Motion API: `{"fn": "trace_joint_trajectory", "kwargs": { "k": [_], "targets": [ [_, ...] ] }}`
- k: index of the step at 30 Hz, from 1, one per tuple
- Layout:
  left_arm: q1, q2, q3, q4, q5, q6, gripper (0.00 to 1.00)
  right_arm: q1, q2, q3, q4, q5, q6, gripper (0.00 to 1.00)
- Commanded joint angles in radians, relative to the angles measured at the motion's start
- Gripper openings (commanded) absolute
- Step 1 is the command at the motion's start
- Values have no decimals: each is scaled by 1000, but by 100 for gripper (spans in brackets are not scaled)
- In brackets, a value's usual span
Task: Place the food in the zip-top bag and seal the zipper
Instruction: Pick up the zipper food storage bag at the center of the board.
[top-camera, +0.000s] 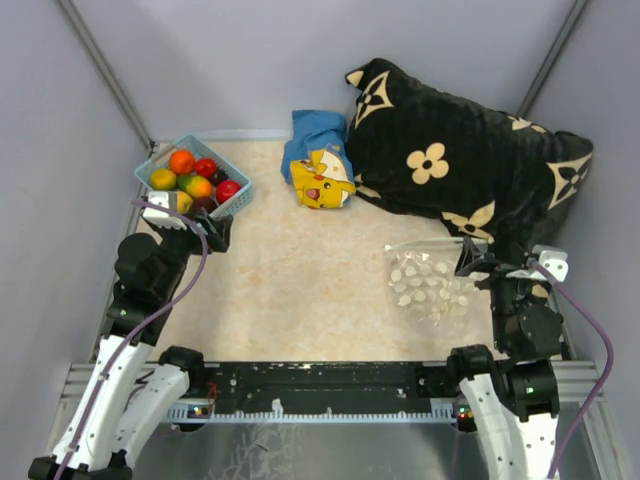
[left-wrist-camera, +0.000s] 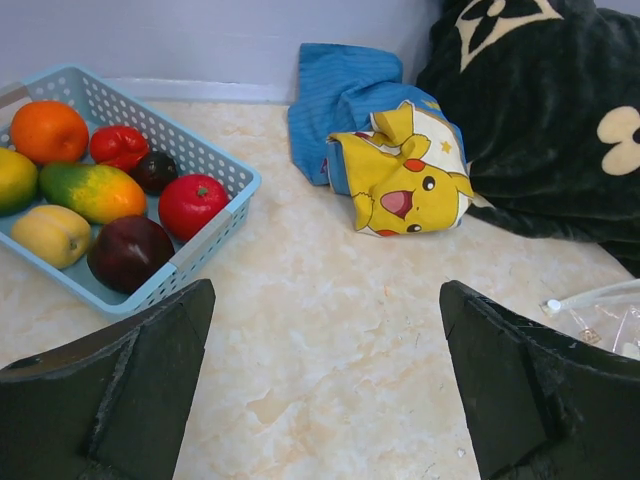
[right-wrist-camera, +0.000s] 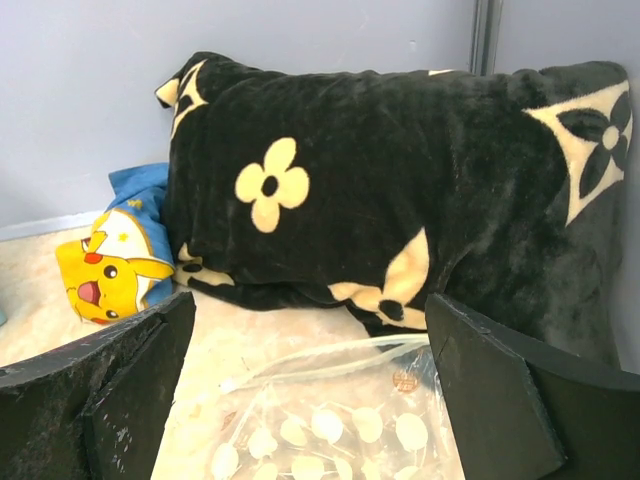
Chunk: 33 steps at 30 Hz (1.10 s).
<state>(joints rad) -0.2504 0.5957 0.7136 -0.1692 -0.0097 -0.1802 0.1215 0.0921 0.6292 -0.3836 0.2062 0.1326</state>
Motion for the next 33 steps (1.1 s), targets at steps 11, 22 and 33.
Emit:
{"fn": "trace_joint_trajectory", "kwargs": {
  "k": [11,22,33],
  "targets": [
    [-35,-22,13,-27,21,25,100,6,140,70,-12,-60,56,99],
    [-74,-49,16,-46,48,39,100,6,412,61,-22,-106,137,99],
    [-87,-64,12,-47,90,44,100,6,760,80,-32,-119,152,96]
  ]
}}
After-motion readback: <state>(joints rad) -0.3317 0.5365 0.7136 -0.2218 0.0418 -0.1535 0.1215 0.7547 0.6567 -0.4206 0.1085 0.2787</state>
